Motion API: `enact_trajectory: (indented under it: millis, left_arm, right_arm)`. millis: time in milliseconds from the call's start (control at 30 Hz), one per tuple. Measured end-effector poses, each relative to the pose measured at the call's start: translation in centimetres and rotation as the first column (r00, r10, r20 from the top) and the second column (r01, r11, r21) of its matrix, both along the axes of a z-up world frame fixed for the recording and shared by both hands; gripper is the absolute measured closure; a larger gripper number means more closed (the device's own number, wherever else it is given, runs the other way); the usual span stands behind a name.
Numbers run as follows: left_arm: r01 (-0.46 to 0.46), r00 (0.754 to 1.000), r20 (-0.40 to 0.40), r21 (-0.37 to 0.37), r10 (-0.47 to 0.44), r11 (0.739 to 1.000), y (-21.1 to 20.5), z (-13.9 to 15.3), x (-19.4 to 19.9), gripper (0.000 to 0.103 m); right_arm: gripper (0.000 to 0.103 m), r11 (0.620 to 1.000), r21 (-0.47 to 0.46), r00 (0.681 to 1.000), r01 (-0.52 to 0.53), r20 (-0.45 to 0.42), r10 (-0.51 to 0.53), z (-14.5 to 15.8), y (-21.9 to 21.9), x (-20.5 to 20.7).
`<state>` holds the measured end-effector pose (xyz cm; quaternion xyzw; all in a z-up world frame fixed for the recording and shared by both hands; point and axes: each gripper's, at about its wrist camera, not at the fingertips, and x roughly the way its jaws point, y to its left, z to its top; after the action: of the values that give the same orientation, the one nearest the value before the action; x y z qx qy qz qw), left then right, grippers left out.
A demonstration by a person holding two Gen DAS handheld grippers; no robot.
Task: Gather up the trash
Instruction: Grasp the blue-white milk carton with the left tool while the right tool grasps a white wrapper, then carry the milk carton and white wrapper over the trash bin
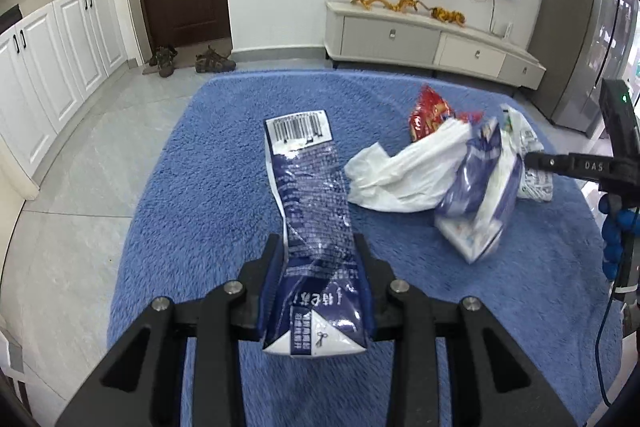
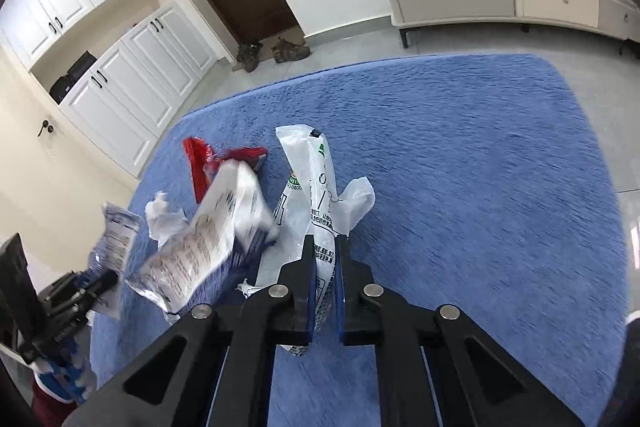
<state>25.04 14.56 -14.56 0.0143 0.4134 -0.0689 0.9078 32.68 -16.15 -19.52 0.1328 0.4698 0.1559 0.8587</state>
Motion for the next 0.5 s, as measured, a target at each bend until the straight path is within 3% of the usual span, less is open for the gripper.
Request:
enact_trajectory:
  millis: [300,500]
  left_arm:
    - [0.043,0.996,0.077,-0.043,-0.039,0.998,-2.1,3.5,-5.6,0.071]
    - [0.1,0.991,0.092,-0.066,-0.094,0.993,-4.9,4.3,-7.8,0.071]
  right_arm:
    - [0.096,0.998,-0.055,0.997,0.036,0.077,-0.031,3.7,-4.3,-6.0]
    - [0.096,0.995,-0.028,0.988,0.093,0.13,-0.088,6.1,-8.7,-10.7]
